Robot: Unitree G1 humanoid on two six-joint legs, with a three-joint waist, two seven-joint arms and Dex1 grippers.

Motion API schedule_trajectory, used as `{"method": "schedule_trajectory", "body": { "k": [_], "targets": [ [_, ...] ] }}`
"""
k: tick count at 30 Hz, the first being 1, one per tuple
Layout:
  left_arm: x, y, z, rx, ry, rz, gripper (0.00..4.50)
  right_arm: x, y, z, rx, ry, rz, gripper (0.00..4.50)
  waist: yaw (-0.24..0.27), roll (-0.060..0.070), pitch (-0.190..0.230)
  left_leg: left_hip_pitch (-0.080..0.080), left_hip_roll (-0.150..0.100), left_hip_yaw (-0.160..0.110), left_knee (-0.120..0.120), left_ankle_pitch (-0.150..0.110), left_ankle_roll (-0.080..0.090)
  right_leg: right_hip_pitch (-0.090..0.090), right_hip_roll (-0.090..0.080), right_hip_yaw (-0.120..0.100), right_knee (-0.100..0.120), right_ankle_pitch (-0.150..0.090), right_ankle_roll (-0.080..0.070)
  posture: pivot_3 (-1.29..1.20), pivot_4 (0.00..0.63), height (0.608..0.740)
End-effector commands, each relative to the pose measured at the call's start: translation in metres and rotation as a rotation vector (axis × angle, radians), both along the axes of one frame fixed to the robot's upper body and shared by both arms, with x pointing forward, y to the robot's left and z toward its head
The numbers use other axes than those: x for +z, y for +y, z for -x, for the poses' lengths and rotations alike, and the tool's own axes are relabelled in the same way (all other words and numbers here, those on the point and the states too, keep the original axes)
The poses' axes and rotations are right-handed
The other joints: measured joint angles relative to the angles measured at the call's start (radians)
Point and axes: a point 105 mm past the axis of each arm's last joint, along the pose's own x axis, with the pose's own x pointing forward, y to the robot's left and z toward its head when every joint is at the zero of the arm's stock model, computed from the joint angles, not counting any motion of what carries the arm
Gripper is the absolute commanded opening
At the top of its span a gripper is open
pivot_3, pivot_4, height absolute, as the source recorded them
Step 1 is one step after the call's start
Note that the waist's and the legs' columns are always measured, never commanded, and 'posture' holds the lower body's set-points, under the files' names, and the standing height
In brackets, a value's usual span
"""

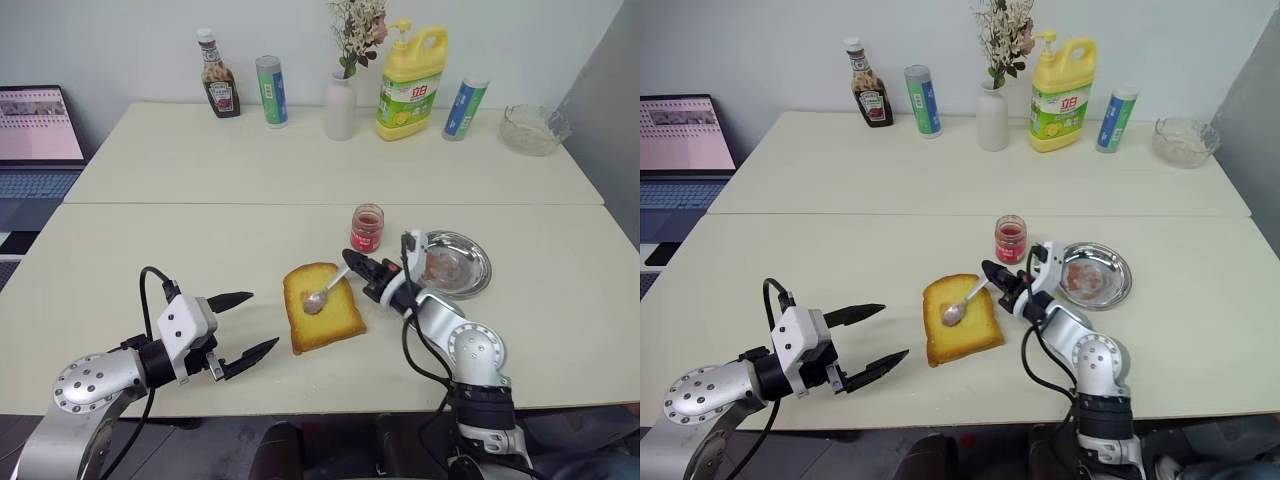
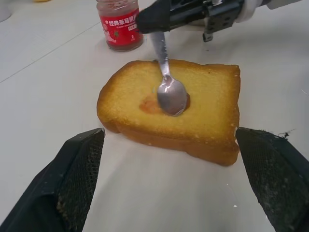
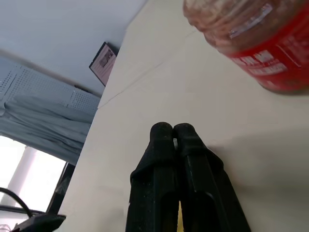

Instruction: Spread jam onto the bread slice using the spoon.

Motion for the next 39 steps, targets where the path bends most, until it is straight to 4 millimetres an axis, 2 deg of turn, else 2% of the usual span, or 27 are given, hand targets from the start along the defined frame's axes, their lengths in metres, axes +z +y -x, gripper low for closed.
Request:
{"method": "schedule_trajectory", "body": {
  "k": [1, 5, 9, 16, 19, 23, 26, 31, 36, 39],
  "targets": [
    [0.007, -0.002, 0.004, -0.029, -0.023, -0.009, 4.5, 0.011, -0.006, 0.005, 0.004, -0.01, -0.027, 0.03, -0.002, 0.0, 0.0, 0.0, 0.0, 0.0, 0.0, 0.0, 0.0, 0.0, 0.0, 0.0, 0.0, 0.0, 0.0, 0.0, 0.15, 0.74],
    [0.007, 0.001, 0.005, -0.026, -0.02, -0.017, 4.5, 0.012, -0.008, 0.004, -0.01, 0.023, -0.065, 0.03, -0.003, 0.0, 0.0, 0.001, 0.001, 0.0, 0.0, 0.0, 0.0, 0.0, 0.001, 0.0, 0.0, 0.0, 0.0, 0.0, 0.15, 0.74],
    [0.007, 0.0, 0.004, -0.028, -0.024, -0.016, 4.5, 0.011, -0.007, -0.012, -0.103, 0.075, -0.122, 0.03, -0.003, 0.0, 0.0, 0.001, 0.001, 0.0, 0.0, 0.0, 0.0, 0.0, 0.001, 0.0, 0.0, 0.0, 0.0, 0.0, 0.15, 0.74],
    [0.007, -0.002, 0.003, -0.04, -0.025, -0.011, 4.5, 0.014, 0.008, -0.026, -0.152, 0.113, -0.163, 0.03, -0.003, 0.0, 0.0, 0.0, 0.0, 0.0, 0.0, 0.0, 0.0, 0.0, 0.001, 0.0, 0.0, 0.0, 0.0, 0.0, 0.15, 0.74],
    [0.006, -0.003, 0.003, -0.043, -0.024, -0.01, 4.5, 0.014, 0.015, -0.024, -0.124, 0.119, -0.159, 0.03, -0.003, 0.0, 0.0, 0.0, 0.001, 0.001, 0.0, 0.0, 0.0, 0.0, 0.001, 0.0, 0.0, 0.0, 0.0, 0.0, 0.15, 0.74],
    [0.005, -0.004, 0.004, -0.049, -0.022, -0.006, 4.5, 0.015, 0.023, -0.008, -0.002, 0.089, -0.13, 0.03, -0.004, 0.0, 0.0, 0.001, 0.001, 0.0, 0.0, 0.0, 0.0, 0.0, 0.001, 0.0, 0.0, 0.0, 0.0, 0.0, 0.15, 0.74],
    [0.004, -0.004, 0.006, -0.051, -0.02, -0.006, 4.5, 0.017, 0.016, 0.004, 0.06, 0.059, -0.11, 0.03, -0.003, 0.0, 0.0, 0.0, 0.001, 0.0, -0.001, 0.0, 0.0, 0.0, 0.001, 0.0, 0.0, 0.0, 0.0, 0.0, 0.15, 0.74],
    [0.003, -0.003, 0.007, -0.053, -0.018, -0.006, 4.5, 0.018, 0.003, 0.012, 0.087, 0.029, -0.081, 0.03, -0.003, 0.0, 0.0, 0.0, 0.0, 0.0, 0.0, 0.0, 0.0, 0.0, 0.0, 0.0, 0.0, 0.0, 0.0, 0.0, 0.15, 0.74],
    [0.002, -0.002, 0.009, -0.055, -0.016, -0.01, 4.5, 0.028, -0.001, 0.005, 0.041, -0.043, -0.079, 0.03, -0.004, 0.0, 0.0, 0.001, 0.002, 0.0, 0.0, 0.0, 0.0, 0.0, 0.002, 0.001, 0.0, 0.0, 0.0, 0.0, 0.15, 0.74],
    [0.002, -0.003, 0.008, -0.06, -0.02, -0.013, 4.5, 0.041, 0.009, -0.007, -0.001, -0.141, -0.067, 0.03, -0.005, 0.0, 0.0, 0.001, 0.002, 0.0, 0.0, 0.0, 0.0, 0.0, 0.003, 0.001, 0.0, 0.0, 0.0, 0.0, 0.15, 0.74]
  ]
}}
